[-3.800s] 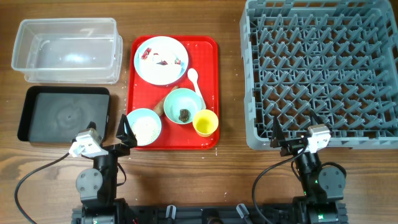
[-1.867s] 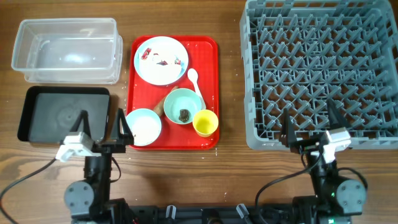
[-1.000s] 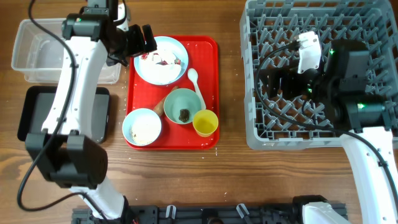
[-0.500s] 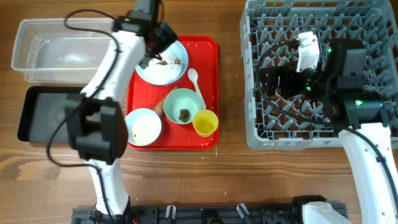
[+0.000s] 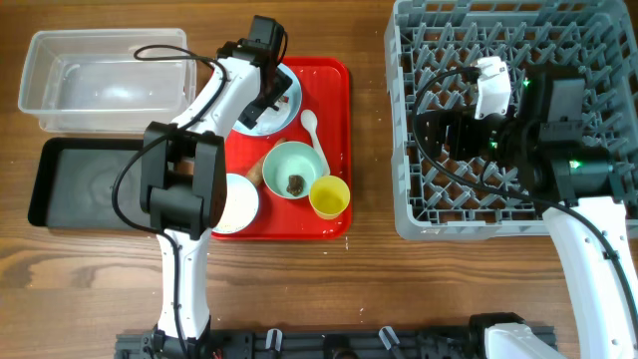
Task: Sort waste into correct bins and load items into the dishwasher rack
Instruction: 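Grasp the white plate with tissue waste using the left gripper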
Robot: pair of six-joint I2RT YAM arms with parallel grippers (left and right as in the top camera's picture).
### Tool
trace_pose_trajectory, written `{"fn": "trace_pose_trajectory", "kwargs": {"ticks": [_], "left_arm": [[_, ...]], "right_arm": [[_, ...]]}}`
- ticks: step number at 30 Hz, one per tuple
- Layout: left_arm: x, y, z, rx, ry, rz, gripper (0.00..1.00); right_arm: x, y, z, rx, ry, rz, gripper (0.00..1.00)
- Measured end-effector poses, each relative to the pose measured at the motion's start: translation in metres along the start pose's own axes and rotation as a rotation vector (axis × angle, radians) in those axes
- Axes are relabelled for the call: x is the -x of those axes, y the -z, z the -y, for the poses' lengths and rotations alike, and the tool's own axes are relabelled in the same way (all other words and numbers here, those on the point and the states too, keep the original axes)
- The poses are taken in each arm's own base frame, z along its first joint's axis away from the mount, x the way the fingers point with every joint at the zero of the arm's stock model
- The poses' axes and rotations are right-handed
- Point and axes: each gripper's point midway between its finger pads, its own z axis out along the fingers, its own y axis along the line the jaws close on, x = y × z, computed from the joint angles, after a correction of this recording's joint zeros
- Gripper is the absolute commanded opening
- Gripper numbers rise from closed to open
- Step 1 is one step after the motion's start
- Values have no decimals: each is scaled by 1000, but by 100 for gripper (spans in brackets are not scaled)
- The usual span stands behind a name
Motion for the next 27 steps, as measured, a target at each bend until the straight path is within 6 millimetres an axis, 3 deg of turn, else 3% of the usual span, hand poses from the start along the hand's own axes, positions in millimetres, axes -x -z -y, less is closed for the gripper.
{"fn": "trace_pose_trajectory", "kwargs": {"ticks": [2,5,13,17,18,22,25,27], "left_arm": [[-3,-1,-8,34,0,-13,33],[-9,0,-25,102,-22,-40,5],[-14,4,-36,148,-69,-71,4],[2,15,-33,125,-72,-66,4],[9,21,-29,105,-78,-58,4],[54,86,-12,-38,-67,37,4],[101,145,-23,-140,14,134,4],[134,162,-35,-175,78,190,7]], "right_arm": [[0,0,0,0,-3,-1,100],[-1,0,0,0,-13,-3,100],[-1,0,0,0,-20,-2,100],[1,0,0,0,-16,6,100],[2,0,0,1,-15,9,100],[5,0,0,1,-13,19,100],[8,0,0,1,-10,32,100],[13,0,0,2,-20,52,100]]}}
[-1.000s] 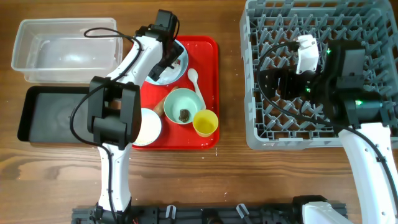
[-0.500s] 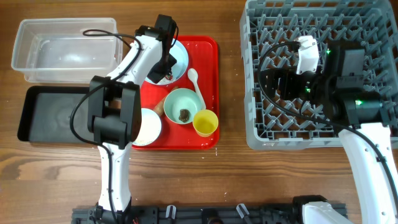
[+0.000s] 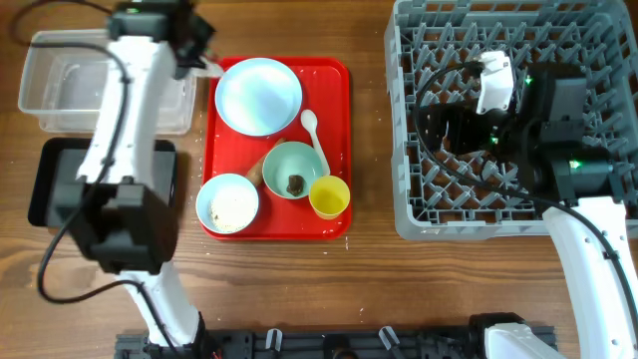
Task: Sort waste into correct bins and load items into the dishwasher rack
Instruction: 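Grasp the white plate with tissue waste using the left gripper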
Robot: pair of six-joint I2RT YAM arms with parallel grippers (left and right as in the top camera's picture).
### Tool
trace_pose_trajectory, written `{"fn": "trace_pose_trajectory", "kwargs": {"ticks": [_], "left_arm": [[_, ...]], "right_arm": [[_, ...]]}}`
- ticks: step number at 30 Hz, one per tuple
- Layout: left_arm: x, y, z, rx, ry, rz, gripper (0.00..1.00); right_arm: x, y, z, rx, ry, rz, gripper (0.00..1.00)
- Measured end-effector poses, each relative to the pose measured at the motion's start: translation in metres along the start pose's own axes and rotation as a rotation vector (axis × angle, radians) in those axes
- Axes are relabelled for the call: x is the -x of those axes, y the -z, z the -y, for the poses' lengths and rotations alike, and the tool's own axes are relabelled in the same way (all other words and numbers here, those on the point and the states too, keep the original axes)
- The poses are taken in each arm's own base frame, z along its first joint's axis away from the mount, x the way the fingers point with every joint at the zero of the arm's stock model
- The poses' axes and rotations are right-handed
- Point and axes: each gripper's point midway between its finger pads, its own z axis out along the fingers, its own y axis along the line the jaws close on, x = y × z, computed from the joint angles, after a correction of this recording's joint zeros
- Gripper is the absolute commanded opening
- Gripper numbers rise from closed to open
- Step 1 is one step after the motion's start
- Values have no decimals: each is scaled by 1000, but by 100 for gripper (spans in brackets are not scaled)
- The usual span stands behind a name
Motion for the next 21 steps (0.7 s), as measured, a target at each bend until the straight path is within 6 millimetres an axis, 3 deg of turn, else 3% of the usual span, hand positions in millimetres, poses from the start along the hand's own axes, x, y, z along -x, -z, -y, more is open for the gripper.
{"fn": "trace_pose_trajectory", "kwargs": {"ticks": [3,5,7,8,13,19,21], "left_arm": [[50,-6,-34,48,90,87,17],[73,-12,-53,79,126,131,32],[90,-24,-71,111,162,156,68],[95,-34,-81,133,173,158,100],[92,-63,-113,227,189,111,100],[81,-62,-116,240,69,48,99],[73,-50,-108,192,-26,-12,100]], "right_arm": [[2,0,0,1,-18,7,100],[2,0,0,1,-23,6,100],[2,0,0,1,-23,6,100],[2,0,0,1,-26,6,100],[2,0,0,1,-31,6,100],[2,0,0,1,-31,6,100],[2,0,0,1,-30,7,100]]}}
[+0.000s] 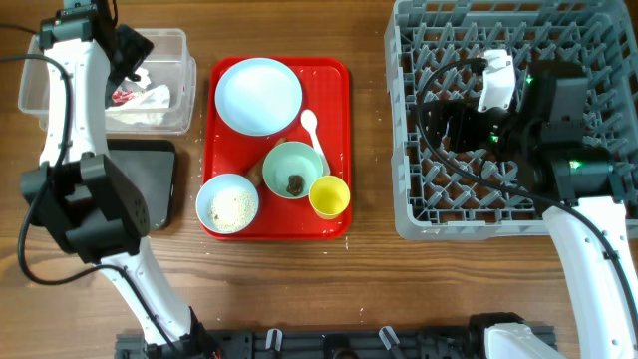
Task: Sort waste into correct bins and load items into the dishwasher rack
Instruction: 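Grasp the white plate with tissue waste using the left gripper, then tip the plate over the clear bin and black tray, dumping waste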
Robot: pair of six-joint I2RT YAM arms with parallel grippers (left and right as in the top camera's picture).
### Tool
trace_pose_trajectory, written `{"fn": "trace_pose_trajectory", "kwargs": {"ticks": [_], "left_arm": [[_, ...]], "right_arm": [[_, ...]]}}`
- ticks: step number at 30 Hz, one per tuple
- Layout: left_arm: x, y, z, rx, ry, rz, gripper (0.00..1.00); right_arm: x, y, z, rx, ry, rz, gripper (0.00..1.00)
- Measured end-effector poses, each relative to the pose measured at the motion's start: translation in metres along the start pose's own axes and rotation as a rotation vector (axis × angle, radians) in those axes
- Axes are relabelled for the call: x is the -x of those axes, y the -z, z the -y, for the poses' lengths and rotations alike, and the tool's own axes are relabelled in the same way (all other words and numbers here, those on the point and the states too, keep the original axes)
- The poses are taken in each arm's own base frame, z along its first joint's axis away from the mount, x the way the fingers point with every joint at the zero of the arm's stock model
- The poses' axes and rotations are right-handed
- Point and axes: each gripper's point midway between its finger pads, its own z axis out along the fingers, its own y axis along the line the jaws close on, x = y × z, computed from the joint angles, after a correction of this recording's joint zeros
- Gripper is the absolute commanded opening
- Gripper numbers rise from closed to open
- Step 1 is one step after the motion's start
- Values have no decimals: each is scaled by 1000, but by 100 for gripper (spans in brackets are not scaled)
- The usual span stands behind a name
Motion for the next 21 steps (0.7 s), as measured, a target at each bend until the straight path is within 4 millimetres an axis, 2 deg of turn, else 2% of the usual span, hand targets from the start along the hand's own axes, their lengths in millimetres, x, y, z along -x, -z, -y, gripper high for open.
{"fn": "trace_pose_trajectory", "kwargs": {"ticks": [2,5,6,7,10,12,13,15,18,21], "left_arm": [[-26,33,-4,-44,-62,-115,99],[-67,105,-17,-103,-139,-254,96],[-78,115,-20,-100,-172,-285,95],[-97,126,-26,-81,-232,-345,91],[-155,140,-17,-70,-468,-483,90],[-184,141,-8,-69,-585,-522,86],[-213,136,-10,-38,-664,-579,86],[-244,125,-12,-4,-720,-628,82],[-295,98,-21,45,-812,-688,71],[-332,71,-30,60,-875,-706,67]], "right_arm": [[1,0,1,-9,0,2,100],[2,0,3,-18,0,9,100],[4,0,3,-19,4,16,100],[6,0,3,-21,7,23,100],[10,0,4,-23,15,41,100],[12,0,4,-23,13,47,100],[12,0,3,-22,7,48,100],[12,0,4,-23,2,47,100],[10,0,4,-27,-9,40,100],[8,0,5,-28,-16,31,100]]}}
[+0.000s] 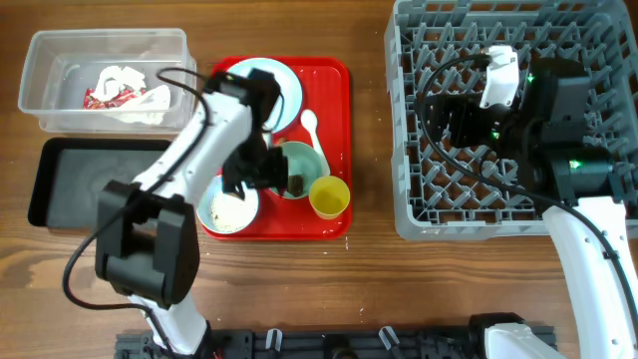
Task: Sort waste into correct bins and load items into the dishwasher rack
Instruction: 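Tip the plate over the clear bin and black tray, dumping waste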
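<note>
A red tray [339, 85] holds a bare light-blue plate [284, 90], a white spoon [311, 124], a green bowl [301, 160] with a brown lump in it, a yellow cup [329, 196] and a small bowl of white grains [225, 209]. My left gripper [253, 172] hangs low over the tray between the green bowl and the grain bowl; its fingers are too dark to read. Crumpled wrappers [120, 85] lie in the clear bin [40, 60]. My right gripper [446, 125] hovers over the grey dishwasher rack [419, 219], its state unclear.
A shallow black bin [80, 184] lies left of the tray, in front of the clear bin. The rack's upright tines fill the right side of the table. The left arm's links cross the tray's left edge.
My left gripper was above the clear bin; now it is over the tray between the green bowl and the grain bowl. The wrappers stay in the clear bin. The right arm has barely moved.
First my left gripper was down on the blue plate at the tray's back. Then it was at the clear bin's right edge, the plate bare. Then it was over the bin with wrappers lying inside. Now it is back over the tray.
</note>
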Robot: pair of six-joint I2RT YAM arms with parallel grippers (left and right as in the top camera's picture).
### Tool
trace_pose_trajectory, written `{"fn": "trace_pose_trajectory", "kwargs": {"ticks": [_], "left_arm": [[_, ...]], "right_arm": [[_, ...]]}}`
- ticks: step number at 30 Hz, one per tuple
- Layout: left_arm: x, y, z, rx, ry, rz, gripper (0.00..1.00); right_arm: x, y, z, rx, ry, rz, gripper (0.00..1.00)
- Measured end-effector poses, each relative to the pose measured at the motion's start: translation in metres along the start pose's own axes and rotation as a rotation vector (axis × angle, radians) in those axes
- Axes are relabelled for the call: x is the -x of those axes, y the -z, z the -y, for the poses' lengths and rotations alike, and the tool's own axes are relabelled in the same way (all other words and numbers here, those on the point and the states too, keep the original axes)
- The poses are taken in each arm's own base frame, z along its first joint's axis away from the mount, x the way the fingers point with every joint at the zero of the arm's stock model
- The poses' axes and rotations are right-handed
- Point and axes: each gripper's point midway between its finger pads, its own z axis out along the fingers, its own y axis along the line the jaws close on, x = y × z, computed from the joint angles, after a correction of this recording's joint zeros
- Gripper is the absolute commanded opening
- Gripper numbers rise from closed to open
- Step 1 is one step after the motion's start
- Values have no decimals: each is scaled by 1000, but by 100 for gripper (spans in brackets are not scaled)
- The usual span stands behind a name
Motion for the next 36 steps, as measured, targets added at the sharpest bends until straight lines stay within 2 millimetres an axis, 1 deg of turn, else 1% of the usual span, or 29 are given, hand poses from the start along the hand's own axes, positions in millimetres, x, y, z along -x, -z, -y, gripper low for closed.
{"fn": "trace_pose_trajectory", "kwargs": {"ticks": [1,2,4,6,7,8,9,10,11,12,13,18,22,24,25,27,29,30,31,32,33,35,36], "left_arm": [[-1,-9,1,8,-11,1,65],[-1,-15,0,16,-14,2,64],[5,-20,-2,30,-13,26,63],[7,-24,-6,51,-14,41,59],[8,-27,-9,61,-17,43,52],[8,-32,-11,70,-18,45,41],[7,-37,-13,74,-22,44,33],[8,-41,-13,76,-28,49,28],[9,-44,-14,75,-28,55,18],[10,-49,-15,78,-32,59,4],[9,-52,-16,79,-31,56,4],[9,-52,-19,96,-32,62,4],[-4,-49,-24,122,-29,8,4],[-7,-39,-24,127,-27,-7,4],[-5,-27,-22,118,-29,13,4],[10,3,-13,64,-27,114,4],[23,33,-11,5,-7,216,4],[28,47,-14,-23,9,261,4],[33,62,-20,-57,38,307,4],[37,72,-30,-86,75,335,4],[41,77,-43,-114,122,346,4],[50,82,-75,-166,227,357,4],[55,85,-87,-200,259,371,4]], "right_arm": [[0,0,0,0,-1,-1,100],[0,0,0,0,-1,-1,100],[-1,0,0,-1,-3,-5,100],[-1,0,0,-1,-3,-6,100],[-2,0,0,-1,-4,-7,100],[-2,0,0,-1,-4,-8,100],[-2,0,0,-1,-4,-7,100],[-2,0,0,-1,-4,-8,100],[-2,0,0,-1,-5,-9,100],[-2,0,0,-1,-4,-8,100],[-2,0,0,-1,-5,-10,100],[-6,0,1,-3,-11,-25,100],[-6,0,1,-3,-12,-25,100],[-6,0,1,-3,-12,-25,100],[-6,0,1,-3,-12,-25,100],[-6,0,1,-3,-12,-25,100],[-6,0,1,-4,-12,-25,100],[-6,0,1,-3,-12,-25,100],[-6,0,1,-3,-12,-25,100],[-6,0,1,-4,-12,-25,100],[-6,0,1,-3,-12,-25,100],[-6,0,1,-3,-12,-25,100],[-6,0,1,-3,-12,-25,100]]}}
